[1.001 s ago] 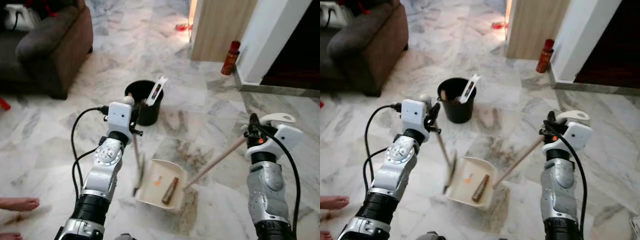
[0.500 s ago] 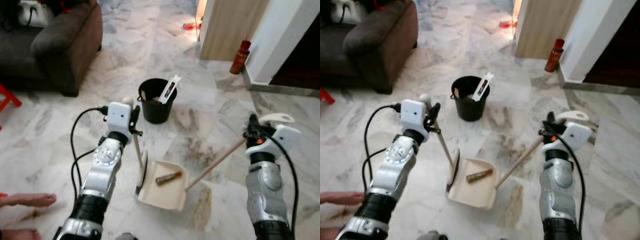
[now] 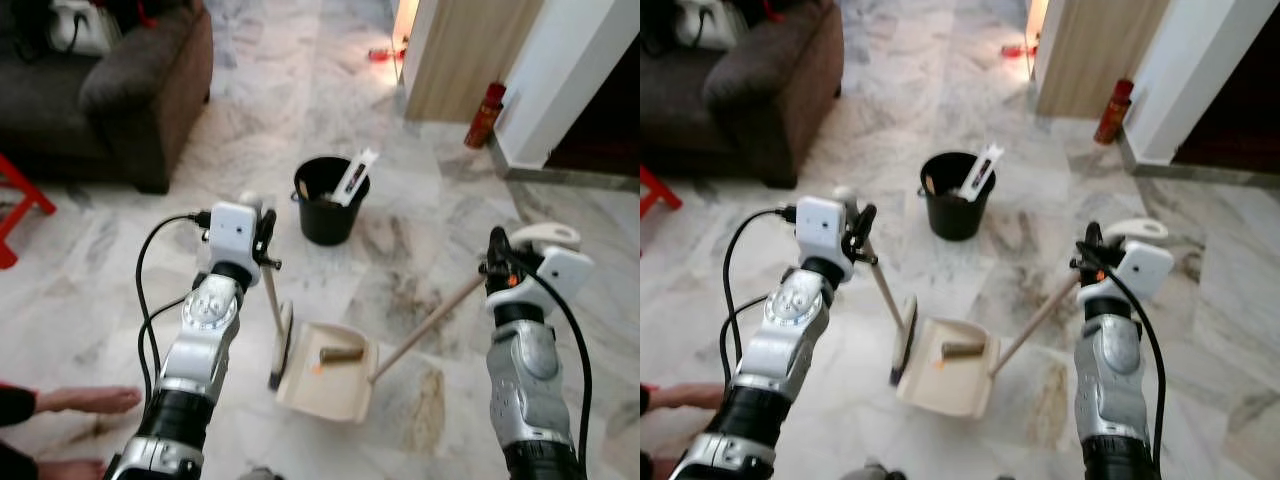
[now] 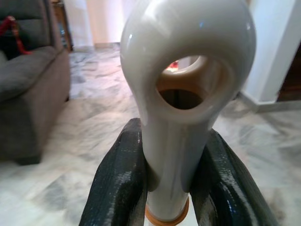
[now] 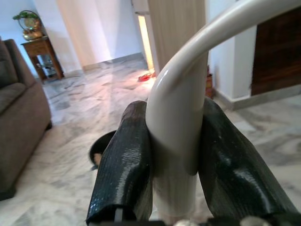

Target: Sweep floor

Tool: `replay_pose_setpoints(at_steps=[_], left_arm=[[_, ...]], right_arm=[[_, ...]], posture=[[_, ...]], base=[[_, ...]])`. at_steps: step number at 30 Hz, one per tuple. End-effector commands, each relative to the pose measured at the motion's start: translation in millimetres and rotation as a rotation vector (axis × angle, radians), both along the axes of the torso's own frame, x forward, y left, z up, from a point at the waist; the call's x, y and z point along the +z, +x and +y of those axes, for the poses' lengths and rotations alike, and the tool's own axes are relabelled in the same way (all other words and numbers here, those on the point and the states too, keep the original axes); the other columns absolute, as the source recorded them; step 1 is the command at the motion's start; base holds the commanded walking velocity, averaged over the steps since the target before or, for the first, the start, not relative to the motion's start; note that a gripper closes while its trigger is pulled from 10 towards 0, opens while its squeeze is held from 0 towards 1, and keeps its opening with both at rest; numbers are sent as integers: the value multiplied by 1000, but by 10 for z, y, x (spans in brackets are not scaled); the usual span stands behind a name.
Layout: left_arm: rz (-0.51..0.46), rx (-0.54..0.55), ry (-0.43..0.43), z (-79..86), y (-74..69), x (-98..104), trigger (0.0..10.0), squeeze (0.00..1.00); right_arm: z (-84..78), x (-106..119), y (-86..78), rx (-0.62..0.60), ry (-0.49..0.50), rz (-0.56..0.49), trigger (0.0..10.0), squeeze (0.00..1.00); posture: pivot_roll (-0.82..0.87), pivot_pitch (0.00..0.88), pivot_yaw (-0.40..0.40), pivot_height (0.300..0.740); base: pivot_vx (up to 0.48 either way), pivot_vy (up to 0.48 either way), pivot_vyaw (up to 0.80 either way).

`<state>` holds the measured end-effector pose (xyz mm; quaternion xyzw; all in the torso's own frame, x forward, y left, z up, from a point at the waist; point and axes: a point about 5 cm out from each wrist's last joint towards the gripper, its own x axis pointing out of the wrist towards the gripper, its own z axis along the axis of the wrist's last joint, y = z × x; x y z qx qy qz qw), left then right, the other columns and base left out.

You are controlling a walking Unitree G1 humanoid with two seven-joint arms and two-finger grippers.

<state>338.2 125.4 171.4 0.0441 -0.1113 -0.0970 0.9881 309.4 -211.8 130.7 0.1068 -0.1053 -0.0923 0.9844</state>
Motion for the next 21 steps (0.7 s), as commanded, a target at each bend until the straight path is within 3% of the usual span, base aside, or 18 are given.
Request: replay_pose_setpoints(at_steps=[1, 21], left_arm=[[-43, -8, 12, -31, -11, 74, 10000, 0], [-54, 43, 5, 32, 3, 101, 10000, 0]], right_arm=[[-29, 83, 0, -10, 13, -44, 10000, 0], [-40, 92, 7, -13, 8, -44, 10000, 0]], posture=[[85, 122, -33, 740], [85, 131, -38, 740]], base=[[0, 0, 0], [0, 0, 0]])
